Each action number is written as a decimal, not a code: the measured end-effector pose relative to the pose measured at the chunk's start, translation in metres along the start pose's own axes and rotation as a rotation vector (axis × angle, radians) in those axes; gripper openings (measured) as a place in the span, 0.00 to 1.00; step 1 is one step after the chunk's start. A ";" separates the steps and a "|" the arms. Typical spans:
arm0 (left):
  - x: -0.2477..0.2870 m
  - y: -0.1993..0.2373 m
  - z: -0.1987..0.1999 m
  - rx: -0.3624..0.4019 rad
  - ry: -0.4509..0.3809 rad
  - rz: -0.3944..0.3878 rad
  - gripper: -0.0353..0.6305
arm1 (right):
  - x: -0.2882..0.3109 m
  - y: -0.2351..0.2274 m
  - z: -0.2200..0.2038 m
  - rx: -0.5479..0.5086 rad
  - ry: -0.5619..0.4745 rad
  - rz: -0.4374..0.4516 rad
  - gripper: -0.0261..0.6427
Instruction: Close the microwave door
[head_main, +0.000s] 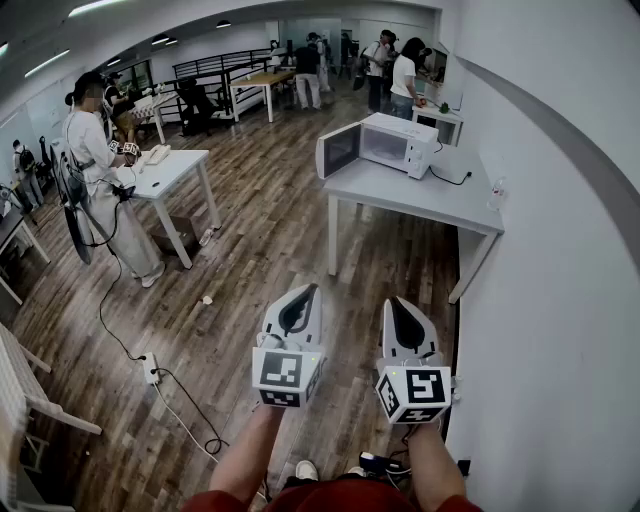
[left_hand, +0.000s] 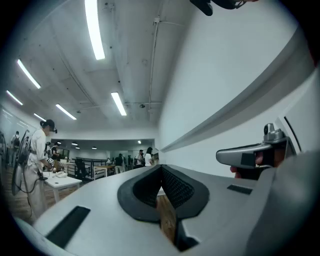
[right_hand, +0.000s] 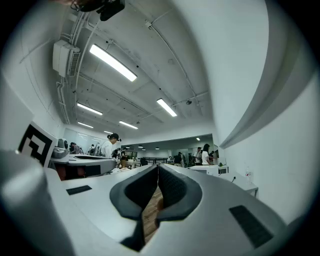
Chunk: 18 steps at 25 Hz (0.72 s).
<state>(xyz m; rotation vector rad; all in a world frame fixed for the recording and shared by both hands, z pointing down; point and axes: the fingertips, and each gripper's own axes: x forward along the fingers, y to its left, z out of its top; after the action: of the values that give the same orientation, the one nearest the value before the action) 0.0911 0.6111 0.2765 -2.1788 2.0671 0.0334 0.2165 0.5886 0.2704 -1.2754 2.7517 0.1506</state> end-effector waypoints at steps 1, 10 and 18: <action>0.000 0.002 0.000 0.002 -0.003 0.007 0.09 | 0.001 0.001 0.000 0.000 -0.001 -0.002 0.08; -0.009 0.028 -0.005 -0.011 -0.007 0.012 0.09 | 0.017 0.023 -0.001 -0.005 0.000 -0.002 0.08; -0.019 0.066 -0.018 -0.025 -0.007 0.010 0.09 | 0.037 0.053 -0.010 0.006 -0.008 -0.010 0.08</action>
<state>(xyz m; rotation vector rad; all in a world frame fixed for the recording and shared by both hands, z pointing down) 0.0233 0.6245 0.2903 -2.1791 2.0857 0.0681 0.1516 0.5935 0.2779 -1.2835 2.7368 0.1455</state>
